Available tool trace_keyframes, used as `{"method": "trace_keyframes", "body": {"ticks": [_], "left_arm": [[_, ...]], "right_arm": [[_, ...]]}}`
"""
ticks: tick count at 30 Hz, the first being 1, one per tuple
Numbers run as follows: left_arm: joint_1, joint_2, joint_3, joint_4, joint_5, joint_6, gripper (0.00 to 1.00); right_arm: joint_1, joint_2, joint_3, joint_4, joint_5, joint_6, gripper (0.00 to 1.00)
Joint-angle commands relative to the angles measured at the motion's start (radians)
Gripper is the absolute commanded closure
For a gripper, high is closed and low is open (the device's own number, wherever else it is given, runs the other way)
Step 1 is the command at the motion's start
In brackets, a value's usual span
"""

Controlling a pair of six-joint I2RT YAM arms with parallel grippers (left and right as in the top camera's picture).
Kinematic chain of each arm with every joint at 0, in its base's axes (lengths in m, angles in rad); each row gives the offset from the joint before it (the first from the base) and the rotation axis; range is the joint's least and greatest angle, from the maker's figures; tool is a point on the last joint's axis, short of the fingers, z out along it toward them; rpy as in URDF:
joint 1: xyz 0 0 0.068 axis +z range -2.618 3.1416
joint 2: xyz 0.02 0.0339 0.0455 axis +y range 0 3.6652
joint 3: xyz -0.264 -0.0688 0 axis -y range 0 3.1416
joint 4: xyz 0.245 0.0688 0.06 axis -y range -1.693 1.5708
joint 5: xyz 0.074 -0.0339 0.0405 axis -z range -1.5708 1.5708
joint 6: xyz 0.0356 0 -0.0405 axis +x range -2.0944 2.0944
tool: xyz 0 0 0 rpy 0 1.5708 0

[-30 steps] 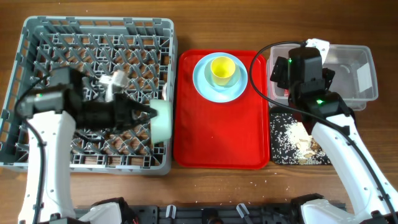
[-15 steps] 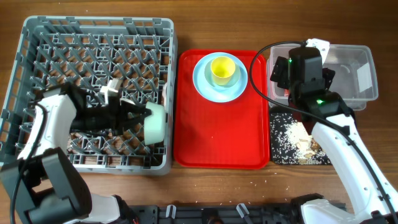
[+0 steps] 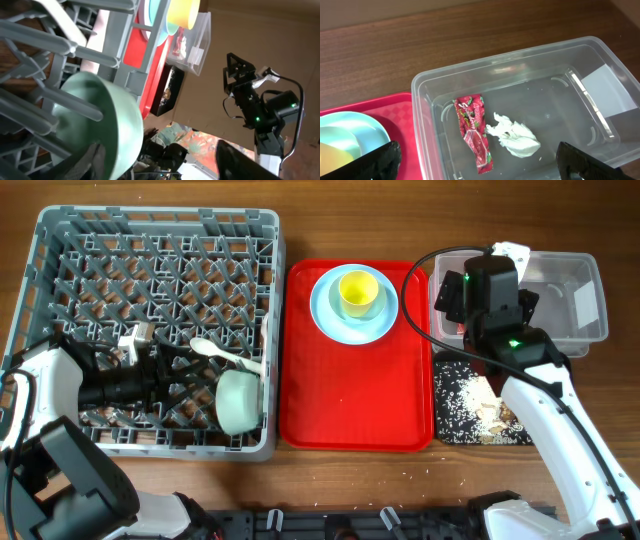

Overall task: Sort waste into correct bins and load items into the dishwasher rack
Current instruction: 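Lift the green bowl into the dish rack and release it, then reach the left gripper to the yellow cup and grasp it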

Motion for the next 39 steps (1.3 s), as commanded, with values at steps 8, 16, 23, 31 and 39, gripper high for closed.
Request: {"method": "trace_keyframes", "body": {"ticks": [8,16,23,31,39], "left_arm": [[0.034,-0.297,0.121,-0.041,-0.005,-0.092,0.28],[-0.528,-0.512,0.124,0.635,-0.459,-0.872,0.37],[-1.094,-0.192,0.150,1.067,-0.935,-0.915,0.56],[-1.123,0.216,0.486,1.024,-0.911,-0.839,0.51],[-1.156,0.307,0.486,1.181,-0.978,-0.830,0.78]], "right_arm": [[-0.004,-0.003,0.013,0.002,0.010,-0.001,0.00],[-0.004,-0.003,0.013,0.002,0.010,-0.001,0.00],[-0.004,-0.003,0.013,0.002,0.010,-0.002,0.00],[-0.004,-0.003,0.013,0.002,0.010,-0.001,0.00],[-0.004,-0.003,0.013,0.001,0.010,-0.002,0.00]]}}
